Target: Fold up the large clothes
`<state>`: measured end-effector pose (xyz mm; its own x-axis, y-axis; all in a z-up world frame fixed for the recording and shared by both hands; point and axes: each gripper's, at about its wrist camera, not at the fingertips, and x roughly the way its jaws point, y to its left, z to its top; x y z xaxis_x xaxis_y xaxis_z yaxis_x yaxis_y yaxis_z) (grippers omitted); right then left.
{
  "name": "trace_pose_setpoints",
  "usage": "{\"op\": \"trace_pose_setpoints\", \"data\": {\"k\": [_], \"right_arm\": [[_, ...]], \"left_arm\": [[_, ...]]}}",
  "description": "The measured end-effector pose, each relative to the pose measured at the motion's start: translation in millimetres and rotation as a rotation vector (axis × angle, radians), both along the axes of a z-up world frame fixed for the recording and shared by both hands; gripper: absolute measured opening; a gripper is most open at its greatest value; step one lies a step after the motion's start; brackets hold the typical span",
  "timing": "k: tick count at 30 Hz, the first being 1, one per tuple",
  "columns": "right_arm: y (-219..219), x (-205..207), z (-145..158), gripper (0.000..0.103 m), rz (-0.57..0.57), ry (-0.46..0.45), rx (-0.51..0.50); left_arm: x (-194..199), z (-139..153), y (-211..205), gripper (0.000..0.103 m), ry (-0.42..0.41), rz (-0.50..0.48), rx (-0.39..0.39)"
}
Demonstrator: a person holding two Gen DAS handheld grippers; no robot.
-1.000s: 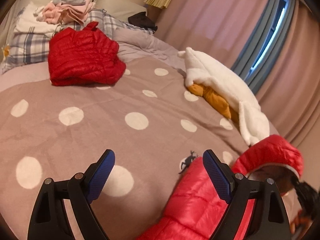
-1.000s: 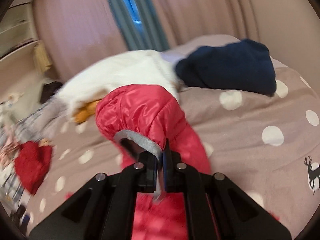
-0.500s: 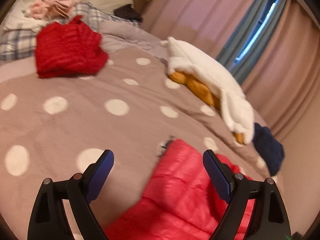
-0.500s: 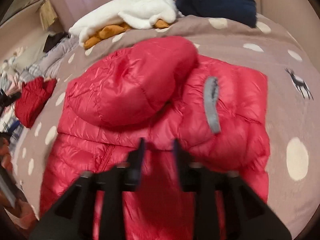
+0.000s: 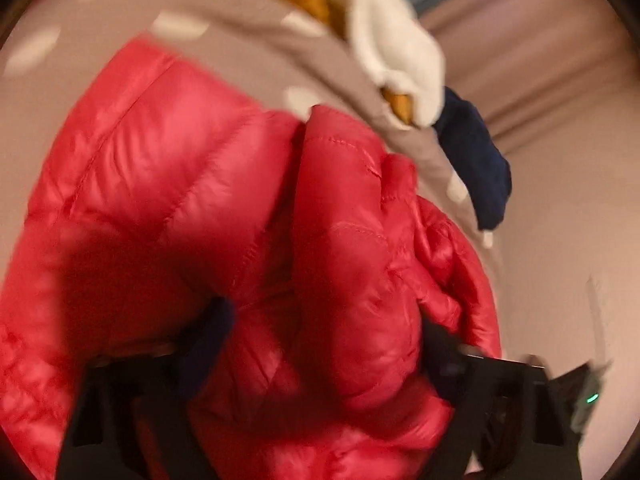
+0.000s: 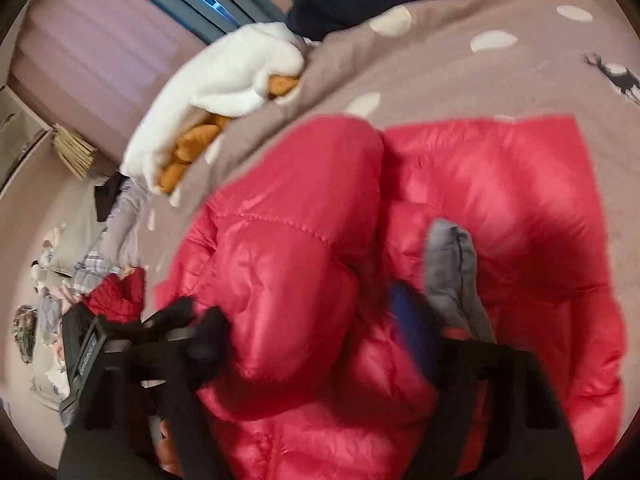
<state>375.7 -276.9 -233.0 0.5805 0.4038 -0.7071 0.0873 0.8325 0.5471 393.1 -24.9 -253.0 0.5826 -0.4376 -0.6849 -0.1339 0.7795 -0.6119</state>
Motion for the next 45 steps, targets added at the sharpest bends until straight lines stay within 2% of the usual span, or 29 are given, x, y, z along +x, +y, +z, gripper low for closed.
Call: {"op": "trace_pose_setpoints", "data": {"k": [1,2,4,5,7,10,12,14,17,19,21,23,25,27,30,32,34,35,36,38,39,40,41,45], "right_arm": [[3,-3,3,0.022,0.008,-0.018,-0.026],[4,-6,6,0.015,0.016,-0.037,-0.027],[3,-10,13,0.012,0.021,-0.062,-0.034],[5,-15,19,0.011,0.026,-0.077,-0.049],[6,-23,27,0.009,0.045,-0.099,-0.050],[4,-44,30,0.009,0.059,-0.118,-0.058],[2,-60,22,0.009,0.058,-0.082,-0.097],[2,-70,3,0.010,0.061,-0.032,-0.135],[2,-78,-18,0.008,0.070,-0.019,-0.154],[3,-77,-14,0.010,0.067,-0.017,-0.179],[2,-76,-4,0.020,0.062,0.001,-0.207],[-5,-83,12,0.043,0.032,-0.007,-0.265],[-14,-95,28,0.051,-0.005,-0.049,-0.344],[-24,-103,45,0.051,-0.035,-0.097,-0.369],[-35,-101,73,0.048,-0.093,-0.206,-0.366],[-28,-87,83,0.039,-0.092,-0.268,-0.361],[-18,-66,83,0.033,-0.062,-0.287,-0.319],[-13,-56,78,0.032,-0.040,-0.295,-0.304],[-6,-43,67,0.030,-0.024,-0.284,-0.313],[6,-21,36,0.025,-0.038,-0.180,-0.401],[8,-13,9,0.025,-0.046,-0.113,-0.451],[10,-13,-6,0.023,-0.043,-0.120,-0.457],[9,-16,-21,0.023,-0.043,-0.160,-0.462],[9,-13,-27,0.023,-0.054,-0.159,-0.474]], "left_arm": [[-1,3,-4,0.050,-0.018,-0.018,0.014],[-3,7,-9,0.045,-0.040,-0.035,0.036],[-8,10,-16,0.028,-0.063,-0.062,0.080],[-13,12,-20,0.026,-0.060,-0.070,0.115],[-24,16,-22,0.022,-0.080,-0.071,0.137],[-46,17,-22,0.021,-0.122,-0.091,0.156],[-63,2,-11,0.021,-0.091,-0.110,0.140],[-70,-16,-3,0.022,-0.052,-0.113,0.085],[-75,-18,2,0.022,-0.047,-0.103,0.062],[-78,-9,0,0.023,-0.046,-0.107,0.097],[-87,8,3,0.029,-0.048,-0.090,0.152],[-98,30,12,0.032,-0.090,-0.048,0.214],[-108,50,24,0.031,-0.136,-0.005,0.265],[-116,75,35,0.031,-0.209,0.052,0.309],[-104,100,38,0.031,-0.324,0.089,0.264],[-84,102,28,0.031,-0.348,0.077,0.268],[-74,97,17,0.031,-0.367,0.044,0.275],[-63,87,7,0.031,-0.351,0.026,0.286],[-49,69,-4,0.031,-0.286,0.010,0.325],[-25,20,-21,0.032,-0.151,-0.007,0.439],[-24,1,-26,0.032,-0.156,-0.011,0.478],[-28,-9,-29,0.032,-0.203,-0.010,0.485],[-27,-10,-29,0.032,-0.206,-0.008,0.478],[-30,-7,-28,0.034,-0.207,0.003,0.485]]}}
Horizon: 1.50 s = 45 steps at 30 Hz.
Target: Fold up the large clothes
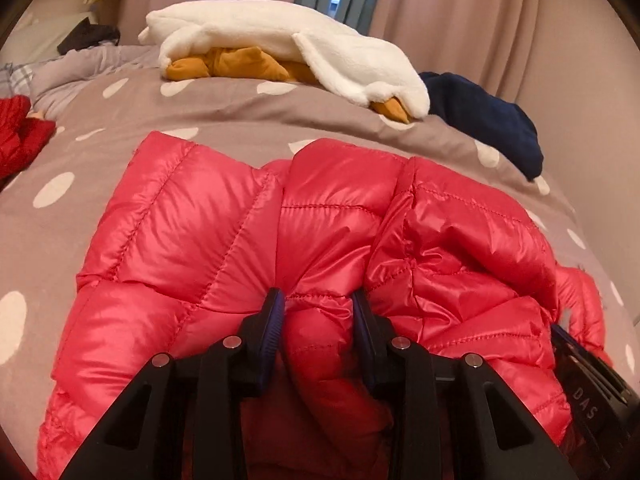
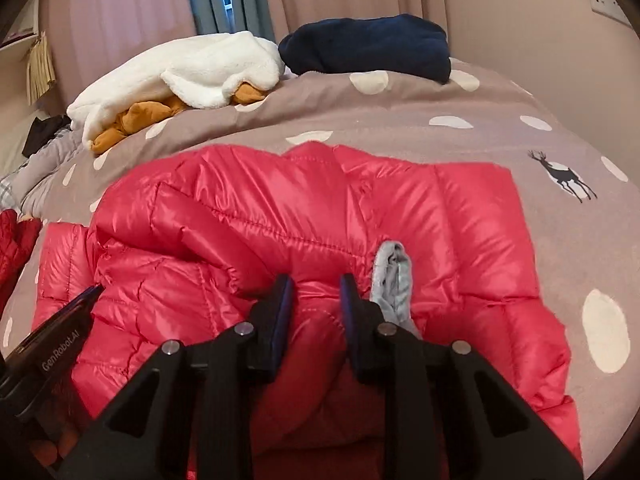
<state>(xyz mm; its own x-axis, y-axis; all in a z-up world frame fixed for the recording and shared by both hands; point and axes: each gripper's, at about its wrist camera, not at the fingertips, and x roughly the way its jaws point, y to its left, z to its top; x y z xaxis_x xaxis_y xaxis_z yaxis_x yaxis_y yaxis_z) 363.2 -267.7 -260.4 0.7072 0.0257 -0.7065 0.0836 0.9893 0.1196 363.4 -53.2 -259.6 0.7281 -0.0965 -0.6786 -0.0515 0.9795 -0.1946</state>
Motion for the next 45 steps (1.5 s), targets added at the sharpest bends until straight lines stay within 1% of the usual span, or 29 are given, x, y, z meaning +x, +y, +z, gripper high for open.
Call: {"op": "trace_pose_setpoints", "data": {"k": [2,4,13,15,16,17,18,19,20,21,23,24,25,26,28,29,30,32,34,36,37,38,39,42,43,44,45], "right_arm": [[4,0,-1,0.024,-0.001,-0.001,-0.024],[7,1,0,0.025,-0.002,-0.004,-0.024],[-6,-4,-1,0.026,0.010,-0.019,0.079],[-7,-5,1,0.026,0.011,-0.020,0.095],[-9,-8,6,0.026,0.004,-0.017,0.101],[-11,-14,13,0.027,-0.006,-0.012,0.117],[-15,-23,21,0.027,-0.019,-0.016,0.154],[-19,-33,29,0.030,-0.027,-0.037,0.184],[-24,-46,39,0.035,-0.040,-0.068,0.200],[-27,-58,50,0.038,-0.052,-0.093,0.189],[-31,-78,66,0.050,-0.060,-0.117,0.157],[-33,-92,75,0.053,-0.061,-0.124,0.145],[-34,-103,79,0.060,-0.067,-0.123,0.139],[-36,-115,82,0.067,-0.078,-0.123,0.135],[-42,-145,85,0.074,-0.110,-0.121,0.146],[-45,-160,85,0.079,-0.125,-0.123,0.158],[-49,-171,85,0.080,-0.138,-0.125,0.165],[-57,-194,84,0.082,-0.166,-0.126,0.179],[-66,-216,84,0.083,-0.192,-0.134,0.197],[-76,-241,77,0.085,-0.236,-0.136,0.233],[-81,-249,72,0.085,-0.257,-0.130,0.254],[-85,-258,66,0.085,-0.278,-0.121,0.278],[-91,-267,58,0.085,-0.302,-0.104,0.306],[-103,-291,35,0.086,-0.366,-0.070,0.376],[-104,-297,30,0.086,-0.380,-0.064,0.384],[-105,-303,25,0.086,-0.386,-0.054,0.393],[-105,-308,20,0.086,-0.389,-0.045,0.403]], "left_arm": [[2,-2,-5,0.034,0.000,0.003,0.009],[3,-1,-5,0.036,0.006,0.006,0.016],[3,-2,3,0.041,0.009,0.009,-0.011],[1,3,0,0.042,0.027,0.020,0.020],[-2,7,-2,0.047,0.047,0.031,0.052],[-10,14,-4,0.049,0.060,0.049,0.091],[-19,21,-4,0.052,0.048,0.058,0.100],[-28,28,-2,0.055,0.023,0.062,0.089],[-43,39,4,0.058,-0.011,0.074,0.062],[-54,47,9,0.064,-0.026,0.095,0.041],[-80,62,24,0.076,-0.062,0.148,-0.029],[-96,69,35,0.089,-0.078,0.176,-0.082],[-111,74,45,0.096,-0.089,0.204,-0.133],[-127,79,56,0.097,-0.095,0.234,-0.187],[-153,85,74,0.098,-0.090,0.258,-0.261],[-163,87,80,0.099,-0.087,0.266,-0.279],[-174,88,88,0.100,-0.085,0.293,-0.293],[-197,89,103,0.101,-0.078,0.358,-0.293],[-214,87,112,0.101,-0.071,0.388,-0.275],[-238,77,124,0.101,-0.062,0.430,-0.261],[-249,70,130,0.101,-0.051,0.457,-0.273],[-258,60,136,0.101,-0.043,0.471,-0.313],[-264,52,139,0.101,-0.032,0.463,-0.358],[-272,23,146,0.101,0.052,0.435,-0.504],[-276,16,147,0.101,0.059,0.435,-0.538],[-284,11,146,0.101,0.040,0.429,-0.563],[-289,12,143,0.101,0.015,0.416,-0.554]]}}
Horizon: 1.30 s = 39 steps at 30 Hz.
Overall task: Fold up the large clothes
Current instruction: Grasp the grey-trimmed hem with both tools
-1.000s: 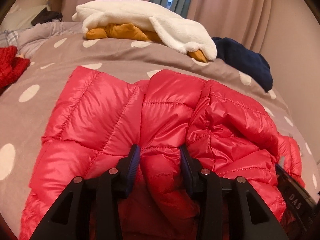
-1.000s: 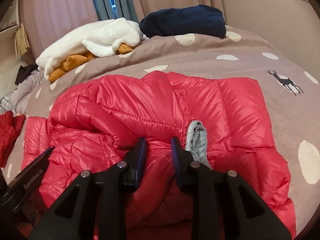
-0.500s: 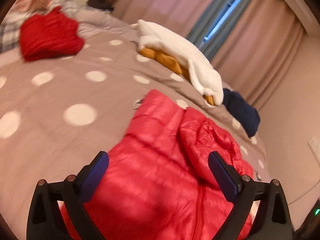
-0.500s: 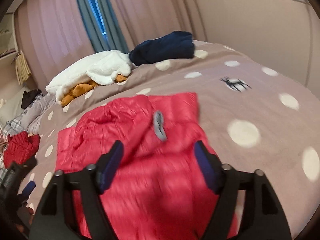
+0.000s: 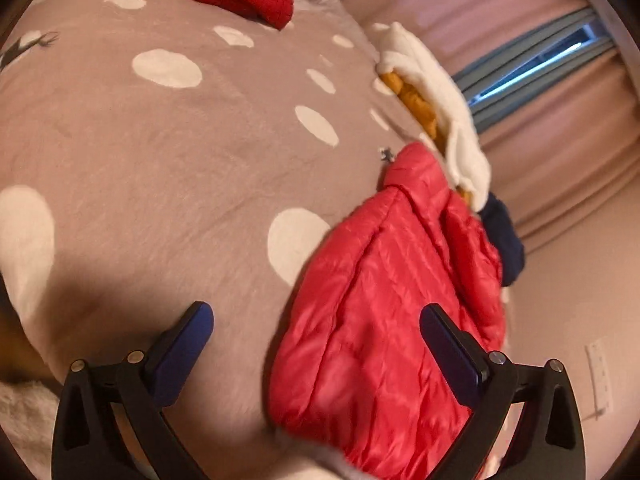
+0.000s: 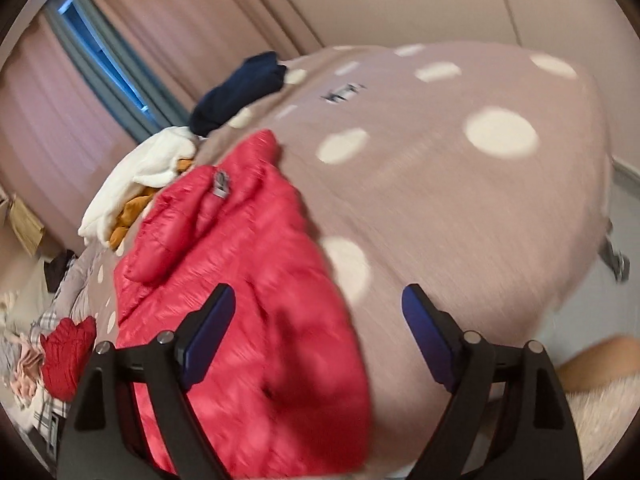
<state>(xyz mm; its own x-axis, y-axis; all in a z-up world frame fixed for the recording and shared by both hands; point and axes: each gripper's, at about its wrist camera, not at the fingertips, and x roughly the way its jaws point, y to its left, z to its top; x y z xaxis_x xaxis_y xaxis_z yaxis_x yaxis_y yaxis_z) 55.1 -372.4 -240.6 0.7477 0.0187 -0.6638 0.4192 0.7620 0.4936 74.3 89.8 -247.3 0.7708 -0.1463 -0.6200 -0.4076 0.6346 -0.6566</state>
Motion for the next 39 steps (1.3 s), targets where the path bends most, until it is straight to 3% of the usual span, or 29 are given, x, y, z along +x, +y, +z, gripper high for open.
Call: {"op": "trace_pose_setpoints", "data": {"k": [2,4,6,9,10,13,16,18,22,23,26,29,31,34,36,38,39], "right_arm": [[0,-7,-10,0.086,-0.009,0.023,0.039],[0,-14,-17,0.086,-0.025,0.013,0.083],[6,-19,-19,0.086,-0.046,-0.002,0.100],[15,-22,-21,0.086,-0.050,-0.021,0.181],[19,-24,-23,0.086,-0.046,-0.031,0.218],[35,-25,-28,0.086,-0.018,-0.050,0.333],[50,-24,-27,0.086,0.001,-0.058,0.382],[58,-21,-29,0.086,0.039,-0.072,0.467],[73,-16,-45,0.086,0.093,-0.073,0.710],[77,-13,-44,0.086,0.103,-0.068,0.694],[88,-2,-34,0.084,0.144,-0.065,0.518],[91,1,-30,0.077,0.138,-0.075,0.461],[91,5,-30,0.072,0.141,-0.079,0.425],[89,8,-36,0.051,0.139,-0.062,0.336],[83,6,-44,0.043,0.127,-0.083,0.335],[78,7,-50,0.029,0.116,-0.084,0.326],[77,9,-52,0.027,0.118,-0.085,0.323]], "left_arm": [[-4,3,-8,0.101,-0.010,-0.034,0.024],[-6,2,-13,0.101,-0.021,-0.065,-0.015],[-11,-1,-16,0.101,-0.058,-0.095,-0.109],[-11,-19,-21,0.101,-0.121,-0.179,-0.380],[-10,-21,-26,0.101,-0.126,-0.192,-0.419],[-8,-15,-36,0.101,-0.136,-0.244,-0.390],[-1,-20,-46,0.101,-0.199,-0.331,-0.538],[7,-21,-50,0.101,-0.213,-0.359,-0.579],[11,-22,-56,0.101,-0.214,-0.366,-0.545],[12,-22,-57,0.101,-0.213,-0.346,-0.534],[11,-23,-55,0.087,-0.181,-0.294,-0.493],[8,-29,-56,0.056,-0.124,-0.243,-0.358],[6,-35,-57,0.027,-0.077,-0.215,-0.281],[5,-40,-56,0.024,-0.093,-0.209,-0.265],[4,-40,-55,0.023,-0.085,-0.212,-0.249],[1,-39,-56,0.023,-0.076,-0.218,-0.205],[1,-39,-58,0.023,-0.074,-0.218,-0.187]]}}
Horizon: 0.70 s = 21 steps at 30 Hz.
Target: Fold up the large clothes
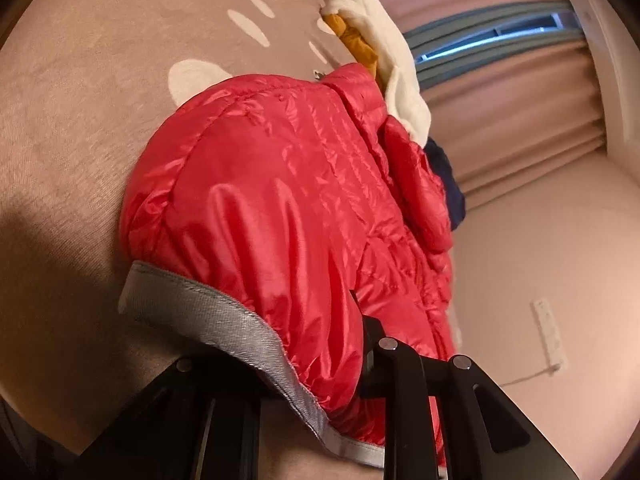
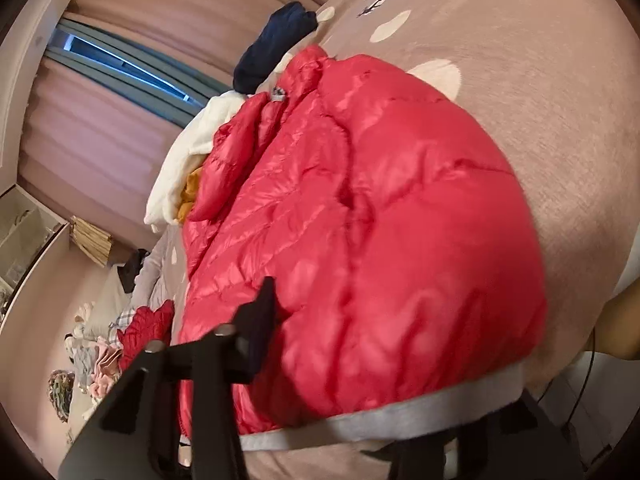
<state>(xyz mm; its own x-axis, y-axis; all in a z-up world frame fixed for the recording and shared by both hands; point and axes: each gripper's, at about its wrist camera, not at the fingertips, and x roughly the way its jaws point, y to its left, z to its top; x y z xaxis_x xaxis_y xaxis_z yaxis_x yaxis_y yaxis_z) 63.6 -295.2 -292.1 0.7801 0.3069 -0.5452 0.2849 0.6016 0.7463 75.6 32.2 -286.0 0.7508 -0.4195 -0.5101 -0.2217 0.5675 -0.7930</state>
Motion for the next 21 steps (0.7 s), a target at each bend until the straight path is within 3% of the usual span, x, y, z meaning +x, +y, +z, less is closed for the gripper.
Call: {"op": "trace_pose_setpoints", "data": {"k": [4,10,21], "right_arm": [[-2,-3,1,0.025,0.013,0.000,-0.035],[-2,-2,0,0.025,0.021,-0.004,-0.040],[-2,-4,0,0.025,0.036,-0.006,-0.033]], "left_arm": [[-7,0,-4,0.023,-0.005,0.006,0.056],[5,0,-4,0.023,-0.011,0.016,0.018],[11,5,-12,0.023,-0.017,0.005,0.067]]}}
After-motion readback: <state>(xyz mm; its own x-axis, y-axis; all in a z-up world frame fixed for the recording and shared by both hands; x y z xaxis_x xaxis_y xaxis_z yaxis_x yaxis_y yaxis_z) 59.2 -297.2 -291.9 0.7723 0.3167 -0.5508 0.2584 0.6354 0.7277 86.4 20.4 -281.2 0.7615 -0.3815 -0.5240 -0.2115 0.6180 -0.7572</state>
